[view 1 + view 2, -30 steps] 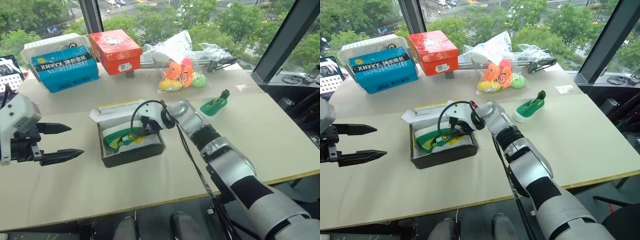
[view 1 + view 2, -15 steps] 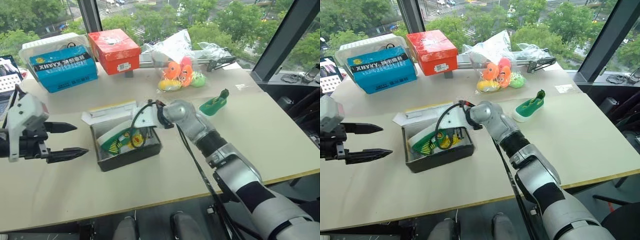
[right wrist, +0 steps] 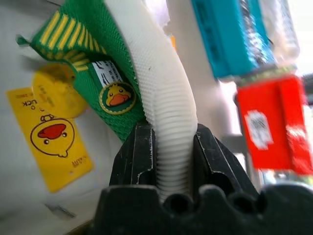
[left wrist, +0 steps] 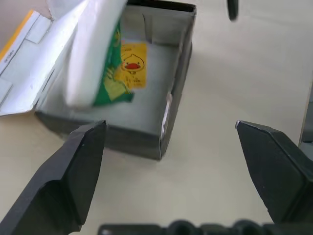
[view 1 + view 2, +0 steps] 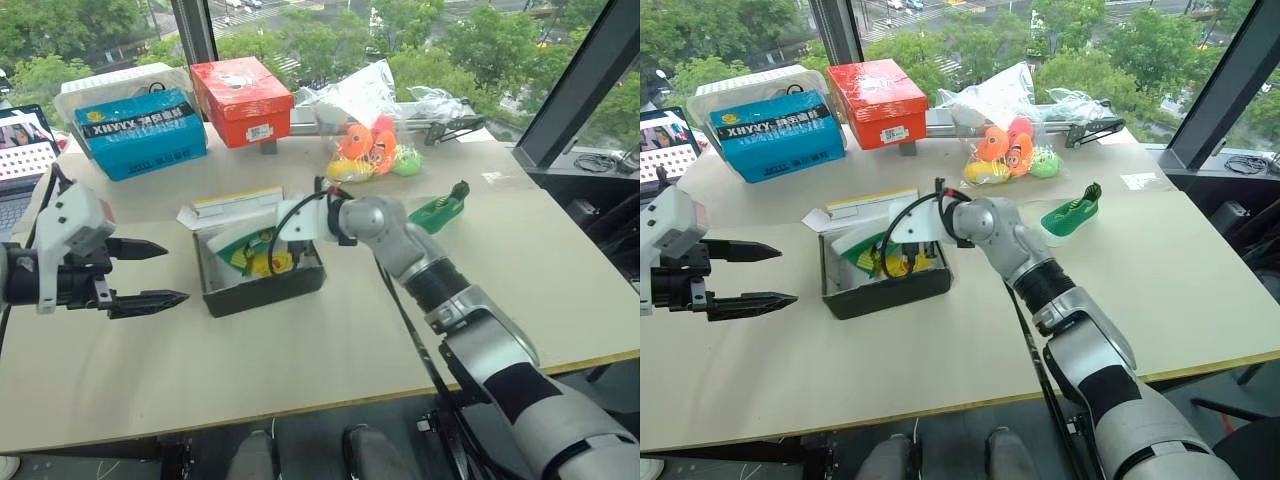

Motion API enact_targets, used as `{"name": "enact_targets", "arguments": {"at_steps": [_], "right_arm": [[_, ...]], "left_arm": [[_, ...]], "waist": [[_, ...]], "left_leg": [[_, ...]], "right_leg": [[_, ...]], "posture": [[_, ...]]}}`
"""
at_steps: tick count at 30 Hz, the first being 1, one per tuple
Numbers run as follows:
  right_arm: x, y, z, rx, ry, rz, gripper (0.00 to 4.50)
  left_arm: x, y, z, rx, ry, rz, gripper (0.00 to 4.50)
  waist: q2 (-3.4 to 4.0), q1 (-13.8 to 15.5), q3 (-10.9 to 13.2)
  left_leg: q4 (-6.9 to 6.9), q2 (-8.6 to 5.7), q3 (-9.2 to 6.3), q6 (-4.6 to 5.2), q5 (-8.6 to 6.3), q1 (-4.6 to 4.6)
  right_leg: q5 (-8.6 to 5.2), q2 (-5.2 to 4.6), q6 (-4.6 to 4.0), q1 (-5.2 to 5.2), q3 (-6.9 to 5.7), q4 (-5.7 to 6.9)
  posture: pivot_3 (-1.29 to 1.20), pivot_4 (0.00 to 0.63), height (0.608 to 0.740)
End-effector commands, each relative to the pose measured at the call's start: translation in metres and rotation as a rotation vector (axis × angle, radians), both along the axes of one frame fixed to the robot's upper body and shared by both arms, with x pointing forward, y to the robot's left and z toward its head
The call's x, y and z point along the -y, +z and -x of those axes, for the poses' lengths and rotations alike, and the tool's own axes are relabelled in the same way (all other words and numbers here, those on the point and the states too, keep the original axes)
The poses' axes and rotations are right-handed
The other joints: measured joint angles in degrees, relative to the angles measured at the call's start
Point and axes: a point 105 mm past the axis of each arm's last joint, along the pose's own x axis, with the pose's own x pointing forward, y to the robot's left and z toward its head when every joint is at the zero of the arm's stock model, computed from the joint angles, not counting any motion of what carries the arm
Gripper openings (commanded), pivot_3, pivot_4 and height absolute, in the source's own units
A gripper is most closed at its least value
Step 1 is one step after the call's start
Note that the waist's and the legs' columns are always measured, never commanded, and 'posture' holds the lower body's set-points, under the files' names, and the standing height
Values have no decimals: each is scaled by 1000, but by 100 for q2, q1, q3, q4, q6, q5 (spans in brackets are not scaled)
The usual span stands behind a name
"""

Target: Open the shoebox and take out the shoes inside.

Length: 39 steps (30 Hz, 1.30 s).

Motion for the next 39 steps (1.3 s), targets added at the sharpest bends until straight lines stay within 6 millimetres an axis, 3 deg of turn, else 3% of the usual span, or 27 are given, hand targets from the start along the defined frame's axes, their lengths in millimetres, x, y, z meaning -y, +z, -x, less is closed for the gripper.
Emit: {"name": "enact_targets", "arguments": {"at_steps": [1, 3, 5, 8, 12, 16, 21, 25, 29, 34, 39], "right_arm": [[-17, 39, 14, 50, 7, -142, 473], [-17, 43, 15, 25, -1, -167, 473], [2, 55, 2, -28, -81, -232, 473], [26, 71, -6, -240, -143, -425, 473], [68, 86, -6, -690, -159, -780, 473], [110, 77, 10, -1036, -169, -965, 473], [145, 52, 36, -1262, -226, -1048, 473], [181, 5, 44, -1378, -401, -1133, 473], [200, -46, 41, -1501, -542, -1220, 473], [208, -94, 38, -1515, -705, -1113, 473], [235, -110, 21, -1379, -842, -1031, 473]], "left_arm": [[2, 9, -4, 53, -18, -15, 4500], [3, 10, -6, 58, -18, -17, 4500], [3, 9, -5, 54, -18, -16, 4500], [4, 7, -5, 51, -21, -11, 4500], [10, 5, -6, 41, -42, 10, 4500], [11, 4, -12, 39, -64, 8, 4500], [16, 5, -21, 38, -104, 8, 4500], [20, 1, -29, 26, -142, 0, 4500], [23, -1, -34, 24, -162, -6, 4500], [21, -5, -35, -2, -176, -36, 4500], [18, -5, -34, -5, -175, -50, 4500]], "waist": [[-1, -35, 0], [-1, -34, 0], [-1, -7, 0], [-1, 87, 0], [-1, 171, 0], [-1, 187, 0], [-1, 206, 0], [-1, 174, -1], [-1, 149, -1], [-1, 110, 0], [-4, 118, -2]], "left_leg": [[0, 1, 0, 0, 0, 0], [0, 4, 0, 0, 0, 0], [1, 5, 0, 0, 0, -1], [10, 1, -2, 0, 0, -13], [15, 0, -3, 0, 0, -16], [14, 0, -3, 1, -1, -16], [14, -2, -1, 2, -1, -16], [14, -2, 2, 4, -1, -16], [17, -6, 2, 6, -2, -20], [19, -6, 2, 7, -2, -20], [22, -5, 2, 9, -3, -9]], "right_leg": [[0, 1, 0, -2, 1, 1], [0, 6, -1, -3, 4, 4], [0, 6, 0, -2, 3, 3], [0, 0, 1, 2, -5, -1], [1, -4, 2, 4, -7, -3], [1, -3, 2, 4, -9, -5], [1, -2, 2, 4, -8, -5], [0, 1, 3, 3, -3, -5], [-1, 0, 6, 4, 0, -8], [0, 1, 8, 3, 3, -7], [-2, 2, 11, 18, 4, -9]], "posture": [[0, 150, 740], [0, 150, 740], [0, 150, 740], [0, 150, 740], [0, 150, 740], [0, 150, 740], [0, 150, 740], [0, 150, 740], [0, 150, 740], [0, 150, 740], [0, 150, 740]]}}
